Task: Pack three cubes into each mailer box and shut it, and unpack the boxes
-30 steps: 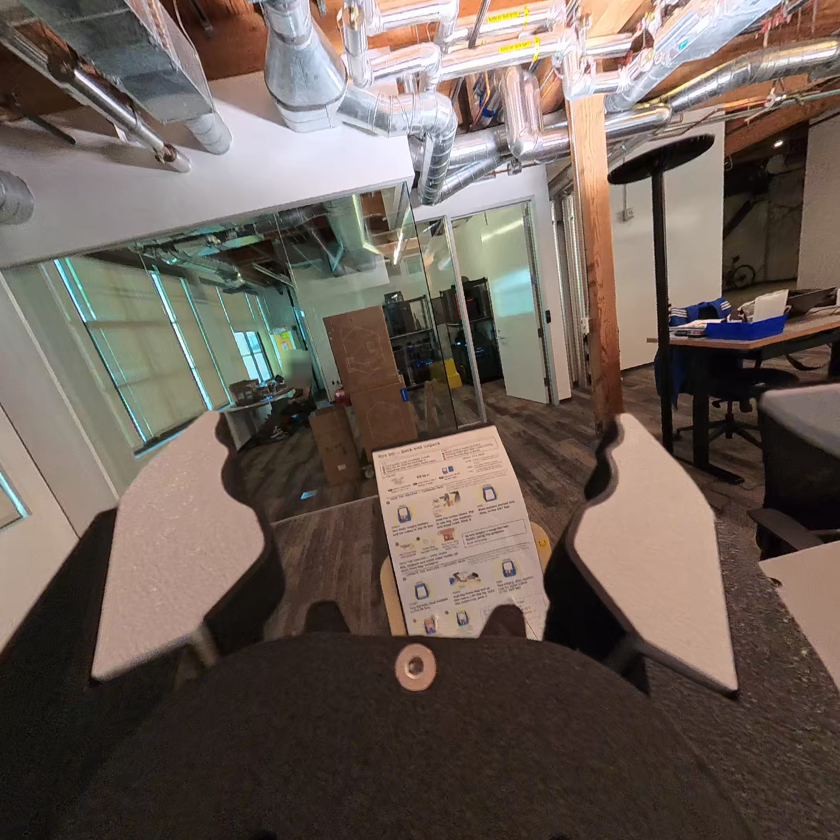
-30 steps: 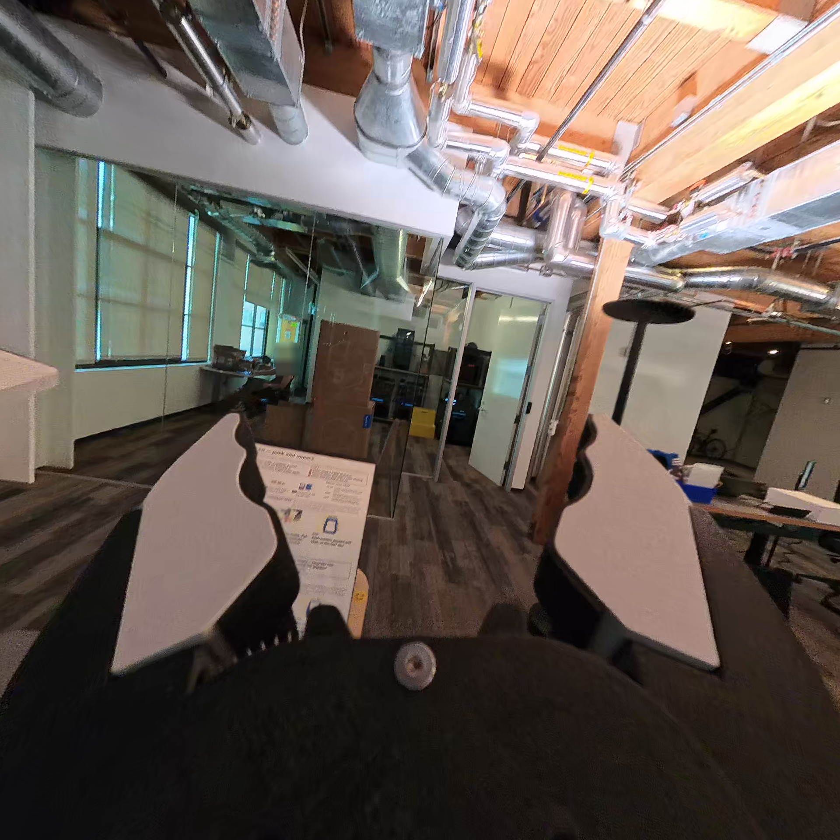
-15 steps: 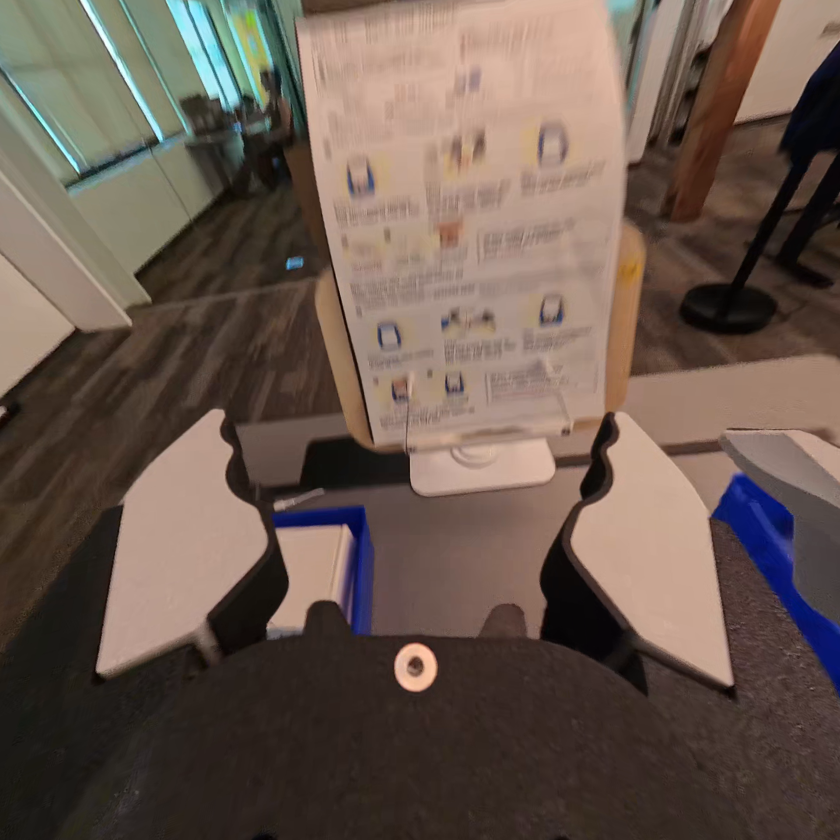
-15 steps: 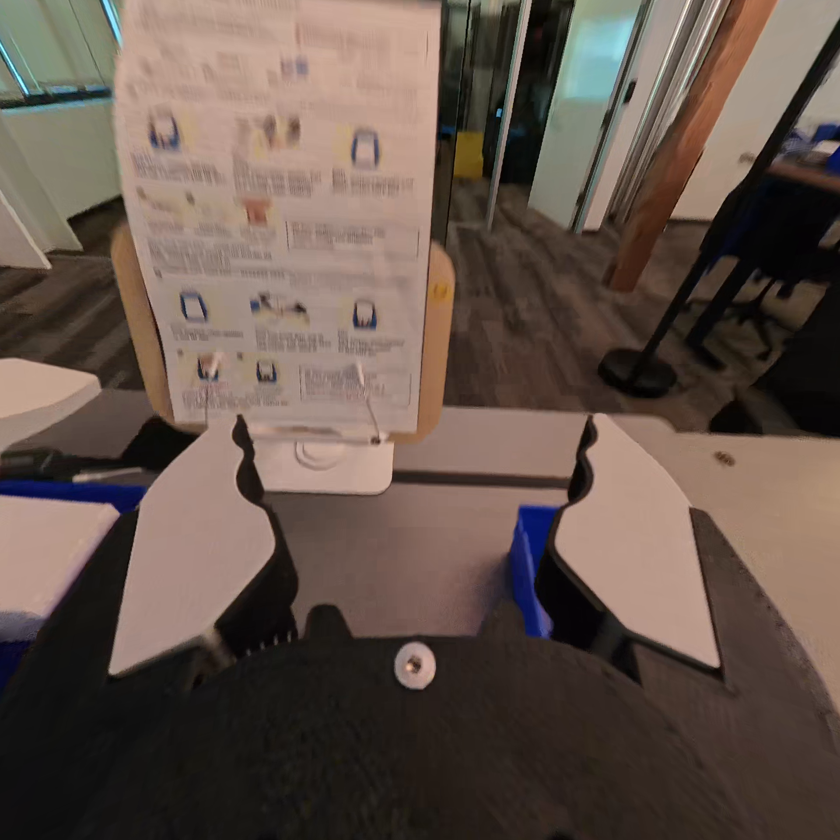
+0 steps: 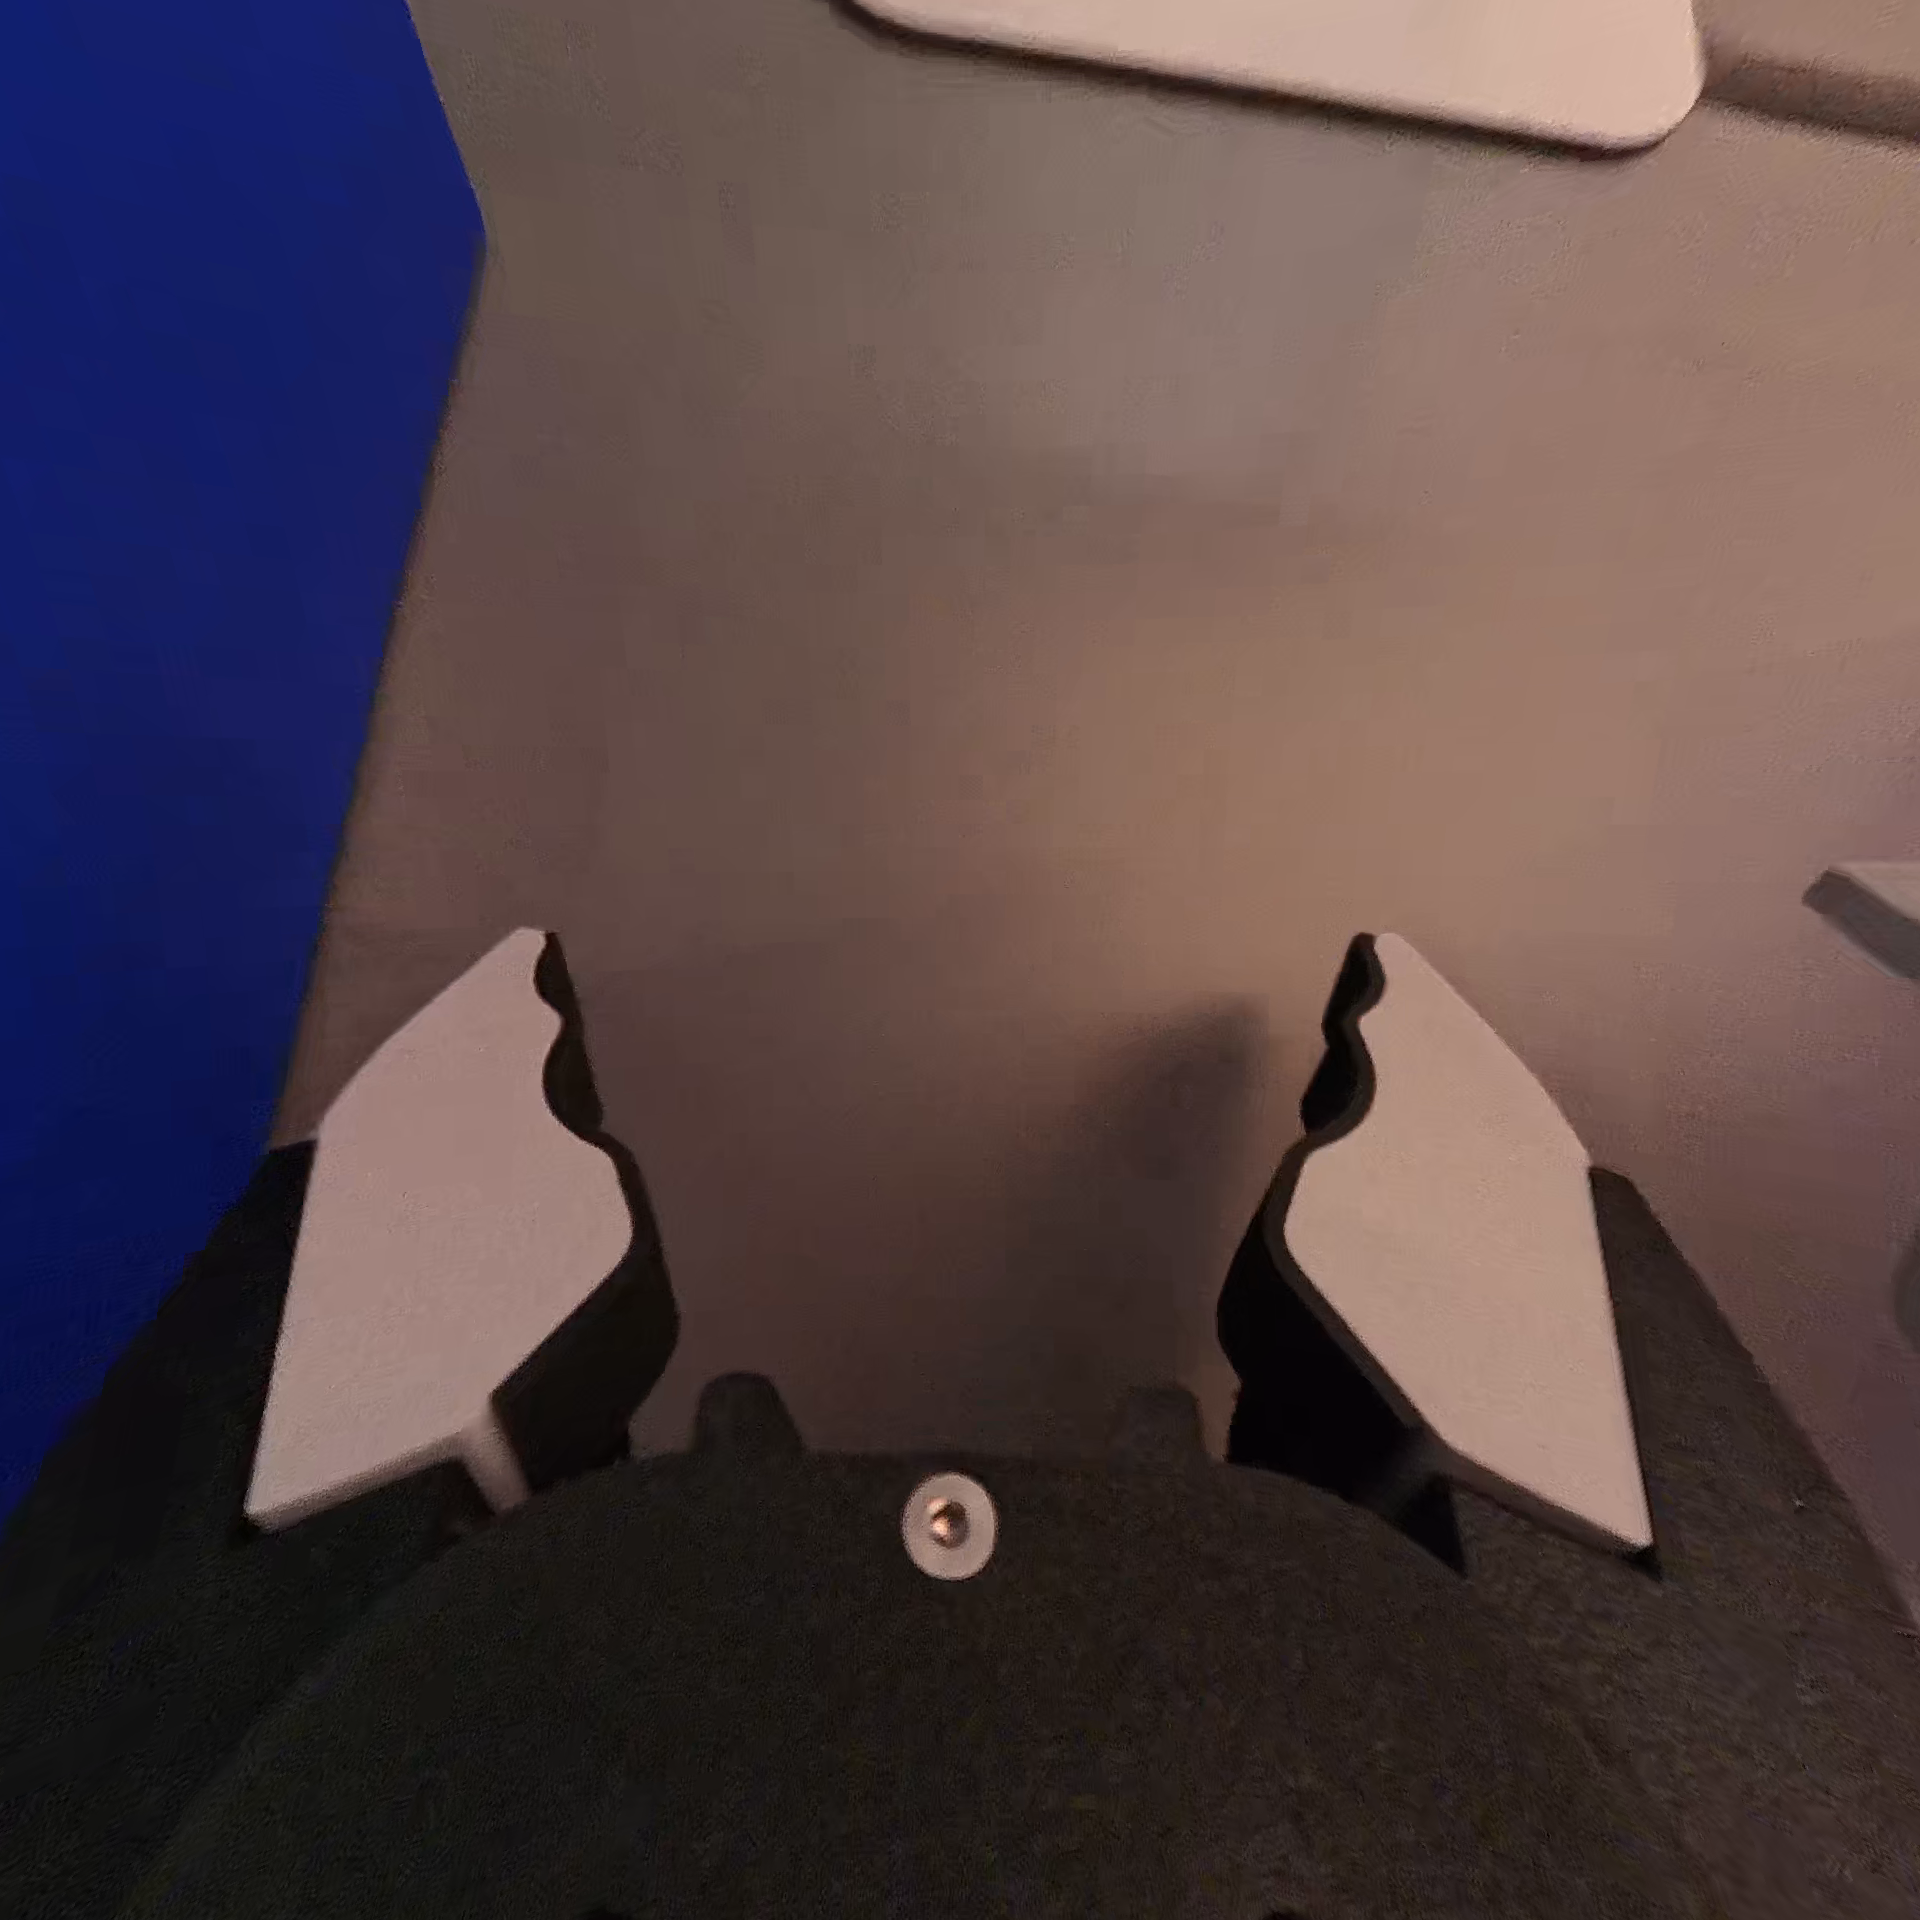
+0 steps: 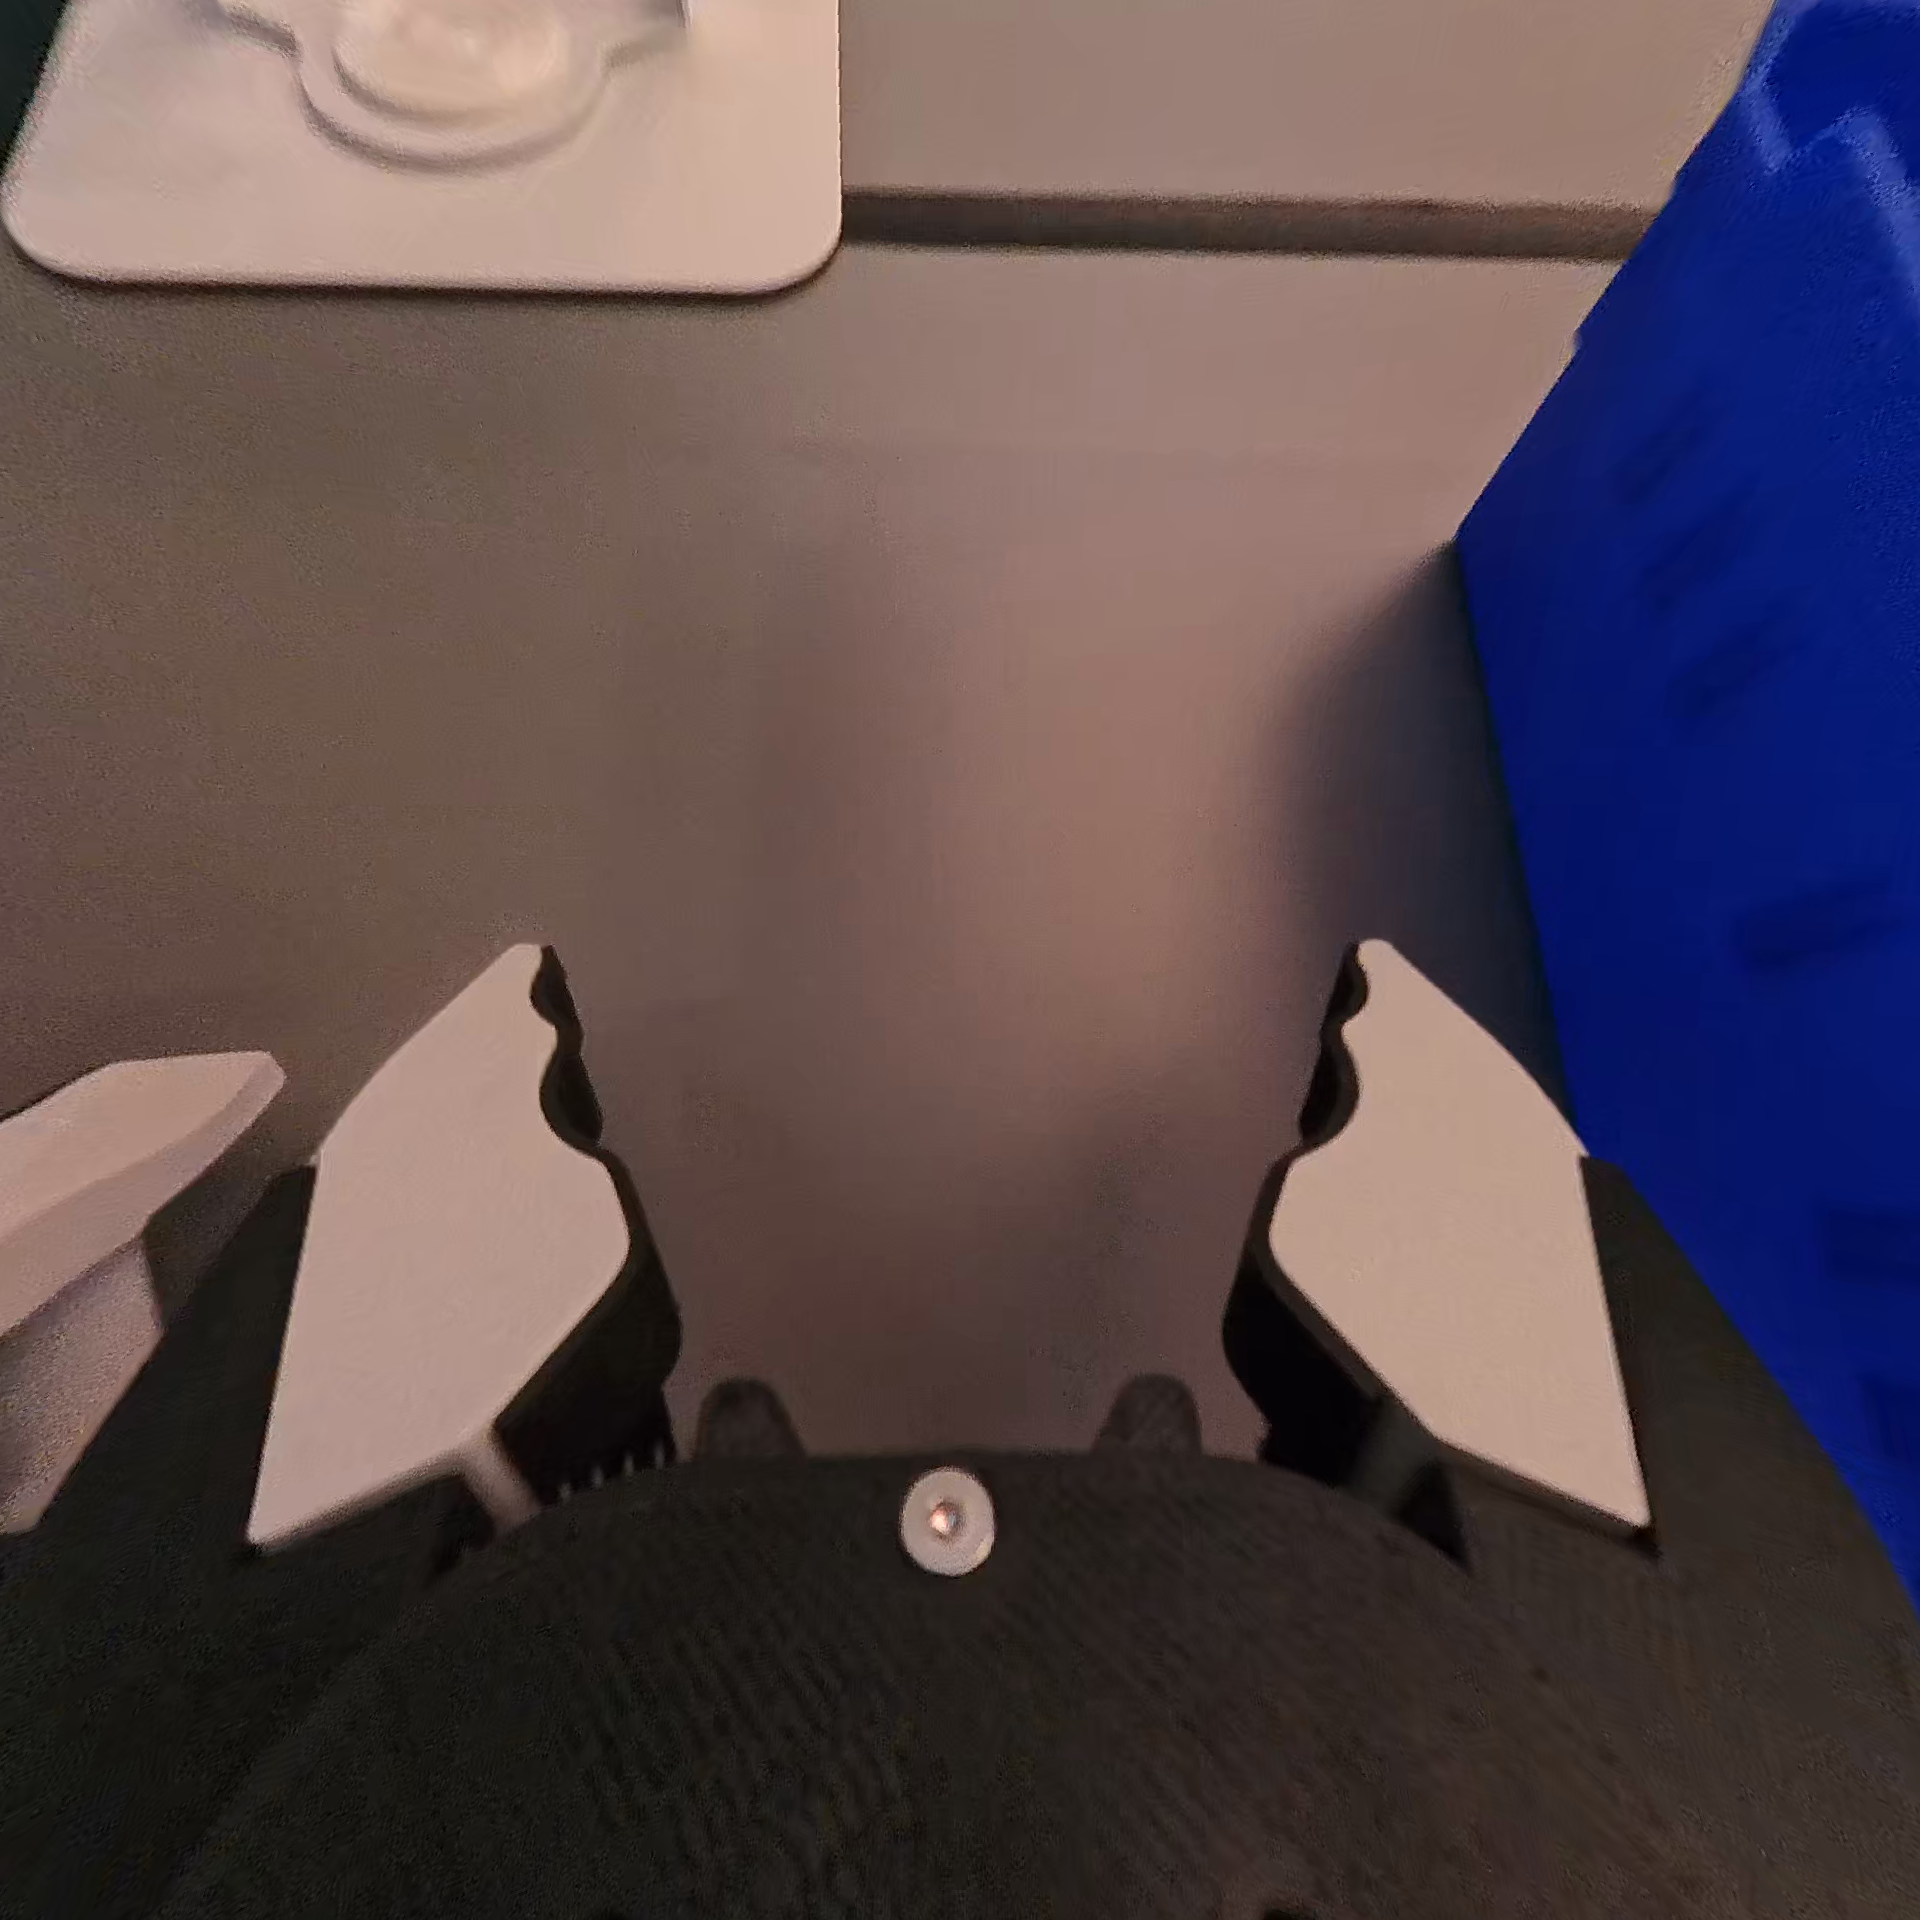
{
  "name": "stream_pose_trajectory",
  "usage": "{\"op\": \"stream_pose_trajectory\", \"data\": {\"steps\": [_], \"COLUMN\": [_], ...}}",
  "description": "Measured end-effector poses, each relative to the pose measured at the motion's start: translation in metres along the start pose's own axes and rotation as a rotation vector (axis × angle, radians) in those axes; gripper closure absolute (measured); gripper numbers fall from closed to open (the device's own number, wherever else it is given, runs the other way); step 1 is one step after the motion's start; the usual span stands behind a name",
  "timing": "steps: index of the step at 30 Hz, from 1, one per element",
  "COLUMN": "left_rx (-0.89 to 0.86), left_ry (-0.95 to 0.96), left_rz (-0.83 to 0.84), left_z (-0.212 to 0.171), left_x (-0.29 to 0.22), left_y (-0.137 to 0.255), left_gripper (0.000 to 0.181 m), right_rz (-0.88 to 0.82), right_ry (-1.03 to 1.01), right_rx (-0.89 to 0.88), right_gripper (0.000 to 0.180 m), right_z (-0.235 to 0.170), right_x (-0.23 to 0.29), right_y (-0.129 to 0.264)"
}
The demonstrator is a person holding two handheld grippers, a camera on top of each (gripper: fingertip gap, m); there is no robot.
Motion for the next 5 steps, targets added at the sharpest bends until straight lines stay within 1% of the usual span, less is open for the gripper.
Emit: {"op": "stream_pose_trajectory", "data": {"steps": [5], "left_rx": [0.022], "left_ry": [-0.052], "left_rz": [0.016], "left_z": [-0.008], "left_x": [-0.002], "left_y": [-0.006], "left_gripper": [0.042], "right_rz": [0.032], "right_ry": [-0.015], "right_rx": [0.067], "right_gripper": [0.043], "right_z": [-0.032], "right_x": [0.009], "right_y": [-0.02]}}
Point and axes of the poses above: each gripper's, where its closed fingertips meet, y back along the fingers, z out of its top, x = y × z across the jaws, the point moved 6 cm from there along y, back along the fingers, and after that the axes turned 13 degrees about y, right-handed, at the moved point
